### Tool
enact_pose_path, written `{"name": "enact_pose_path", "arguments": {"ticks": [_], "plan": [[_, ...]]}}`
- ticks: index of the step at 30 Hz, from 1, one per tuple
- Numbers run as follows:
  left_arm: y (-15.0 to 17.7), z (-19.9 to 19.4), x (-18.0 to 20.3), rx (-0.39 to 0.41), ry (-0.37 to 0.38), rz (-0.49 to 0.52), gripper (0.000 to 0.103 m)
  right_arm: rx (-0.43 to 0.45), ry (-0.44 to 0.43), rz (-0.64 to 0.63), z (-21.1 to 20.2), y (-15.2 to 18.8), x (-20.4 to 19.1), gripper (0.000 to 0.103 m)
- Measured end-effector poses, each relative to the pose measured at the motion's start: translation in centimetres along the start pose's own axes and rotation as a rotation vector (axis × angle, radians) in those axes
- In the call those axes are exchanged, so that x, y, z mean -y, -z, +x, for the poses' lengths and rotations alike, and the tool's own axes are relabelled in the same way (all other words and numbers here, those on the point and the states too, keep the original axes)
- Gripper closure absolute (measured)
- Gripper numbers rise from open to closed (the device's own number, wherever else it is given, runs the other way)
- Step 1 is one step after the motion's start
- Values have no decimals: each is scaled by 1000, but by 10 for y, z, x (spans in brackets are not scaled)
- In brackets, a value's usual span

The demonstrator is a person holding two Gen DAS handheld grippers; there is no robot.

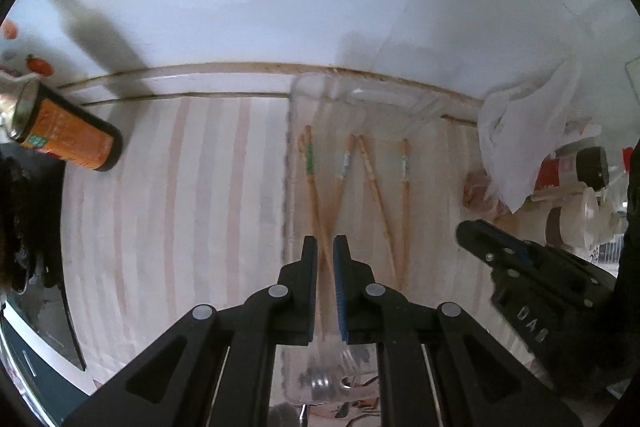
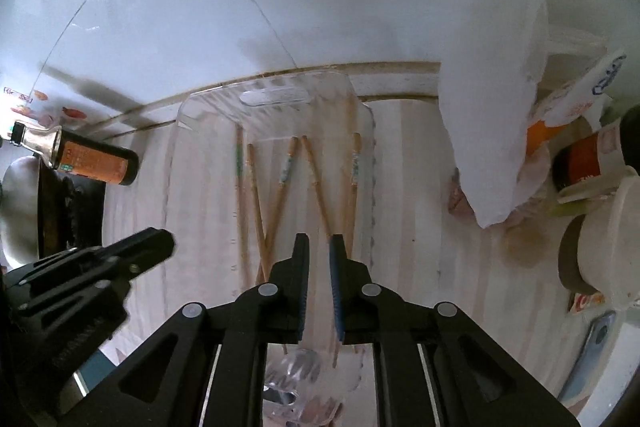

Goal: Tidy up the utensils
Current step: 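Carry both chopsticks into the clear rack and open both tools, then grasp a silver spoon by its handle with the left tool while the right tool grasps another spoon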

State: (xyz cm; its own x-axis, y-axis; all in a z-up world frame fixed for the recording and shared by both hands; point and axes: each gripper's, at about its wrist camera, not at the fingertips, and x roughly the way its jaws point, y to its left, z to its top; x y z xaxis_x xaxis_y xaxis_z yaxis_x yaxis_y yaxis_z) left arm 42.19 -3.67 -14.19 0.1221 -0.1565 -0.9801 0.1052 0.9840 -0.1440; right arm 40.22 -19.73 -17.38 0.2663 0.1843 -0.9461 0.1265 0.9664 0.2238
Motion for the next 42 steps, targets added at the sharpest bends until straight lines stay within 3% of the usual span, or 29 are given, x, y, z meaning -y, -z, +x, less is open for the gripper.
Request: {"name": "enact_pose_path", "arguments": {"ticks": [3, 6, 8, 10, 13, 14, 15, 17, 22, 25, 31, 37, 38, 39, 40, 41, 42], "plan": [[8, -8, -9, 35, -26, -16, 94, 16, -4, 16, -8, 6, 4, 91], [19, -18, -16, 81, -70, -23, 82, 47, 17, 16, -19, 15, 7, 83], [30, -26, -20, 116, -104, -31, 54, 72, 36, 17, -28, 23, 9, 79], [41, -34, -24, 169, -126, -38, 38, 95, 50, 23, -36, 32, 11, 72], [59, -44, -28, 262, -168, -44, 10, 137, 84, 28, -47, 50, 13, 50], [65, -47, -30, 290, -161, -43, 0, 163, 89, 35, -52, 60, 14, 36], [70, -47, -32, 310, -155, -37, 0, 180, 89, 42, -54, 65, 17, 22], [79, -43, -34, 319, -177, -11, 0, 237, 92, 43, -61, 81, 18, 14], [104, -30, -44, 318, -240, -5, 0, 293, 134, 78, -68, 118, 22, 14], [127, -23, -55, 316, -300, -36, 0, 256, 85, 113, -58, 152, 24, 17], [178, 19, -78, 234, -445, -11, 0, 85, 27, 109, 9, 202, 7, 47], [208, 64, -101, 92, -465, -26, 0, 31, 37, 56, 66, 215, -20, 57], [211, 69, -101, 79, -462, -25, 0, 19, 62, 33, 77, 215, -26, 67], [214, 71, -99, 69, -453, -21, 0, 3, 81, 17, 86, 216, -29, 87], [216, 74, -97, 53, -436, -19, 0, -13, 96, 10, 92, 218, -30, 94], [218, 78, -94, 39, -410, -19, 0, 7, 162, -1, 91, 221, -30, 98], [219, 80, -90, 31, -379, -17, 0, 9, 163, -6, 90, 223, -29, 98]]}}
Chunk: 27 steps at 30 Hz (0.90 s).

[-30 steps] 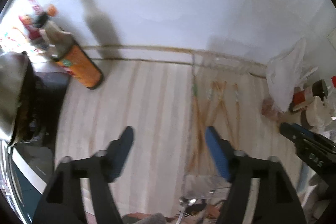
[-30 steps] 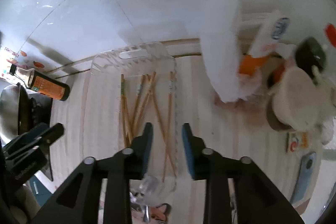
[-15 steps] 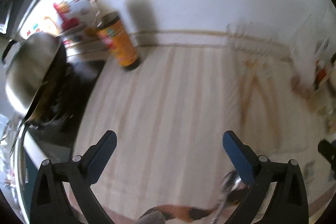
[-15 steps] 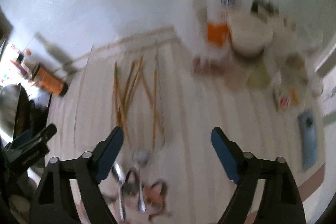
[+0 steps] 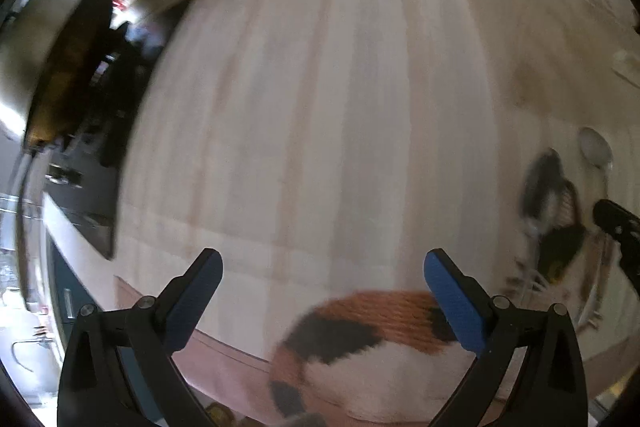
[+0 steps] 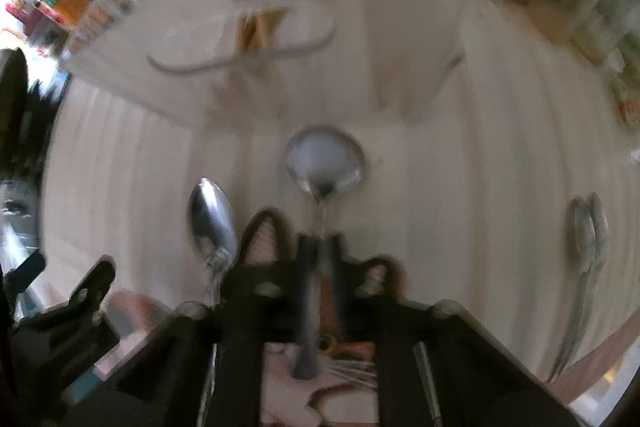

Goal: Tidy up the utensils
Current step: 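Grasp a silver spoon by its handle with the left tool while the right tool grasps another spoon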

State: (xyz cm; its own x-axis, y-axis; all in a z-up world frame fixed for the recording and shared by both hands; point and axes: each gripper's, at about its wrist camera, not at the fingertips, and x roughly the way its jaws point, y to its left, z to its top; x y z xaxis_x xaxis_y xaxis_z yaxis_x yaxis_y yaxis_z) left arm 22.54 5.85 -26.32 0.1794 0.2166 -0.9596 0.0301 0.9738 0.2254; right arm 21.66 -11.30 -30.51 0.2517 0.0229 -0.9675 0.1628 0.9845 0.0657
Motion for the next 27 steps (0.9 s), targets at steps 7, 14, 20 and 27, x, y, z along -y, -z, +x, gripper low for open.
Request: {"name": "enact_pose_path", "arguments": {"ticks": [7, 14, 20, 27], "plan": [[1, 0, 54, -38, 211, 47, 0, -54, 39, 65, -5, 36, 63, 98], [-12, 9, 87, -15, 253, 103, 15, -66, 42, 173, -5, 56, 111, 98], [-18, -2, 94, 30, 258, 123, 68, -76, 45, 149, -4, 50, 122, 98], [-12, -7, 97, 14, 245, 134, 72, -77, 53, 112, 0, 48, 117, 98]]}}
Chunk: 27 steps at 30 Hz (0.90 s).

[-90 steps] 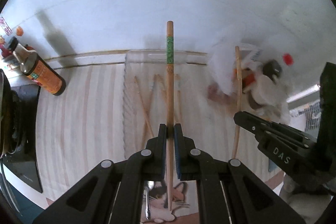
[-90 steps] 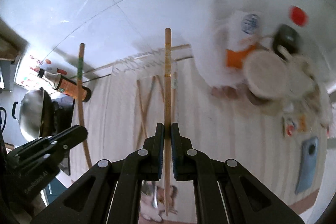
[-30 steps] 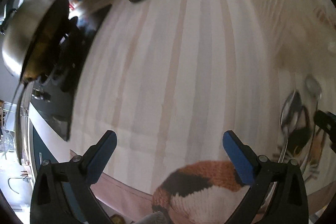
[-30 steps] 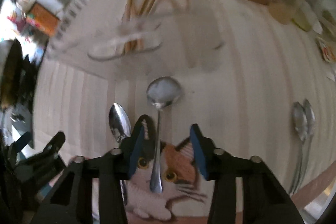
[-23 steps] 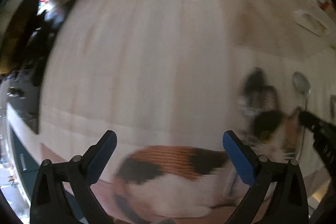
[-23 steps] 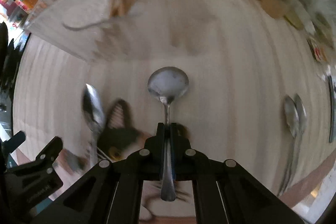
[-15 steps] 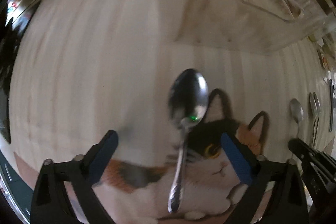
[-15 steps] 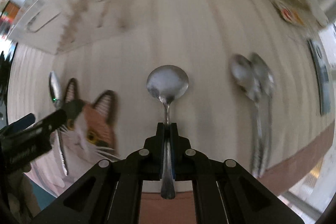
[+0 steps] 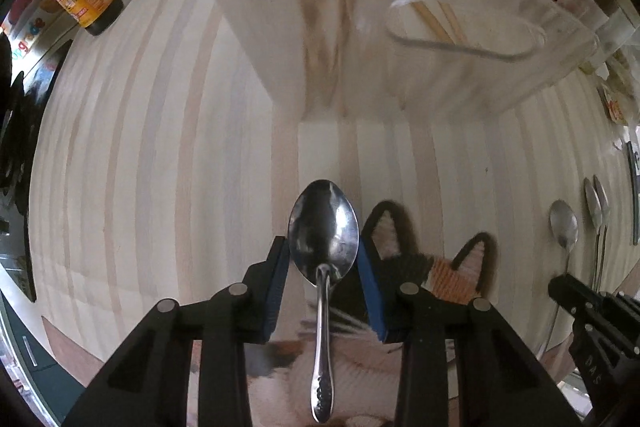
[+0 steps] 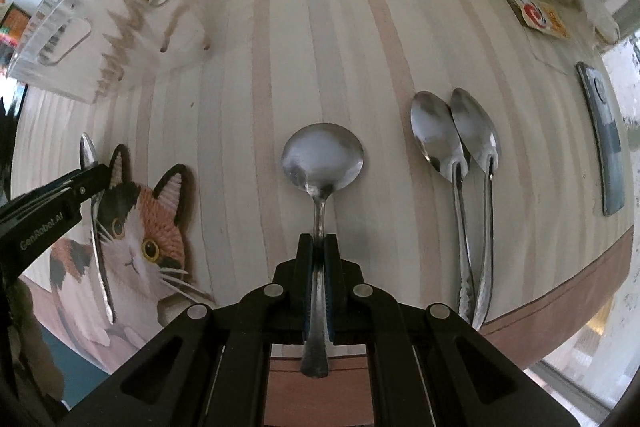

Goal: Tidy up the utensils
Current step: 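Grasp a silver spoon by its handle with the left tool while the right tool grasps another spoon, then carry both spoons to the clear rack and open both tools to drop them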

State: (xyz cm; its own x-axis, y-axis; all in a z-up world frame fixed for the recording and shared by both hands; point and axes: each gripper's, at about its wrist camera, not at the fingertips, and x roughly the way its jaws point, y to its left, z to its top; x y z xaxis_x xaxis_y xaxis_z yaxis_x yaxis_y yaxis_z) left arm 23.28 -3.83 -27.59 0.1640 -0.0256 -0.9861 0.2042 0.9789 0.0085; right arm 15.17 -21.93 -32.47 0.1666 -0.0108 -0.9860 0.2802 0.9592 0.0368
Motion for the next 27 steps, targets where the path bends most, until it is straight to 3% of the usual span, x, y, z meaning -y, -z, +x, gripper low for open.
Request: {"name": "enact_pose_path", "arguments": {"ticks": [12, 19, 27], "plan": [[30, -26, 10, 23, -15, 10, 72, 45, -53, 37, -16, 28, -13, 98], [40, -70, 10, 107, -7, 6, 72, 103, -85, 22, -45, 30, -17, 98], [22, -137, -10, 228, 41, -23, 72, 230, -167, 33, -111, 14, -2, 98]]}}
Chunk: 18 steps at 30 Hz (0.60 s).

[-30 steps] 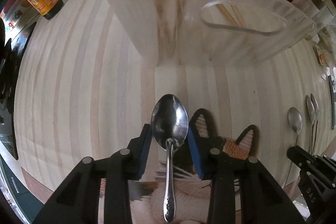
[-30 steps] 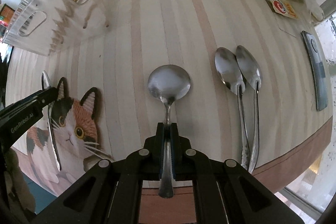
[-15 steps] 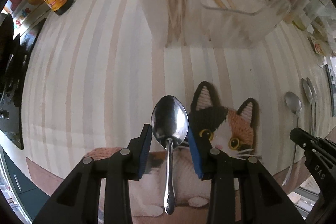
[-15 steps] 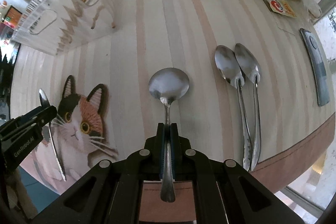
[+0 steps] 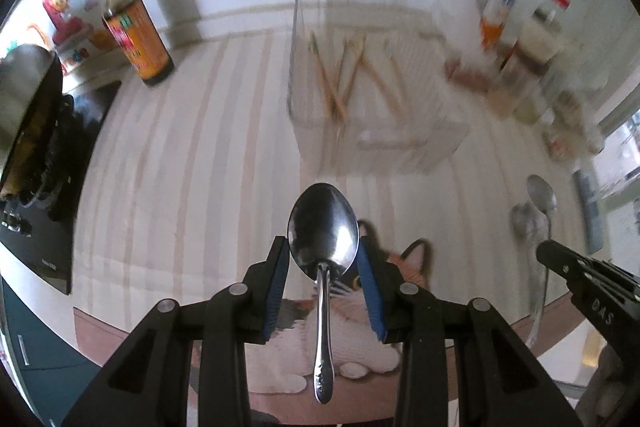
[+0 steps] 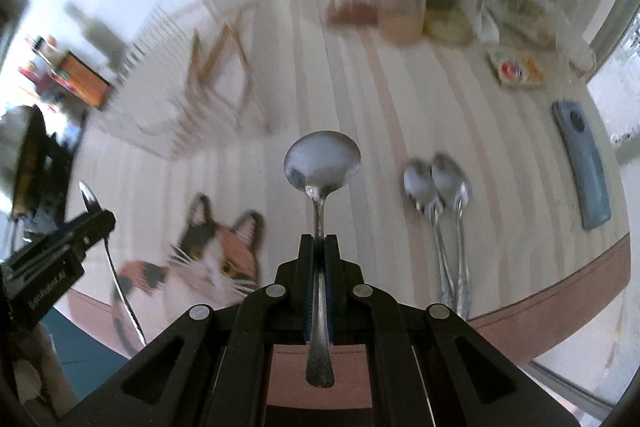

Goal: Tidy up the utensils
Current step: 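Carry both spoons to the clear rack and open both tools to drop them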

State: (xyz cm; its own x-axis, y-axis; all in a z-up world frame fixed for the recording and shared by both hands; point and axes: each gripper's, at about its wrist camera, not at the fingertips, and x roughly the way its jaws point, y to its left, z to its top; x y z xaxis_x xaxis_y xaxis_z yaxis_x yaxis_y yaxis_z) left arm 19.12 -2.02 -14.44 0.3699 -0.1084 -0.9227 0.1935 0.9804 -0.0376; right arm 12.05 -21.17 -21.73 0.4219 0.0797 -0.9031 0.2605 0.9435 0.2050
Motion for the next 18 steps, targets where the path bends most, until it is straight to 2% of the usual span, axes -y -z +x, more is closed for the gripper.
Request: {"name": "enact_pose_path", "arguments": {"ticks": [8, 14, 18], "plan": [[-46, -66, -1, 77, 122, -53, 72, 134, -116, -29, -61, -63, -22, 99], [-105, -83, 0, 124, 175, -63, 72, 172, -154, -42, -66, -117, -43, 99], [-145, -73, 4, 111, 164, -60, 72, 158, -161, -48, -51, -149, -58, 99]]}}
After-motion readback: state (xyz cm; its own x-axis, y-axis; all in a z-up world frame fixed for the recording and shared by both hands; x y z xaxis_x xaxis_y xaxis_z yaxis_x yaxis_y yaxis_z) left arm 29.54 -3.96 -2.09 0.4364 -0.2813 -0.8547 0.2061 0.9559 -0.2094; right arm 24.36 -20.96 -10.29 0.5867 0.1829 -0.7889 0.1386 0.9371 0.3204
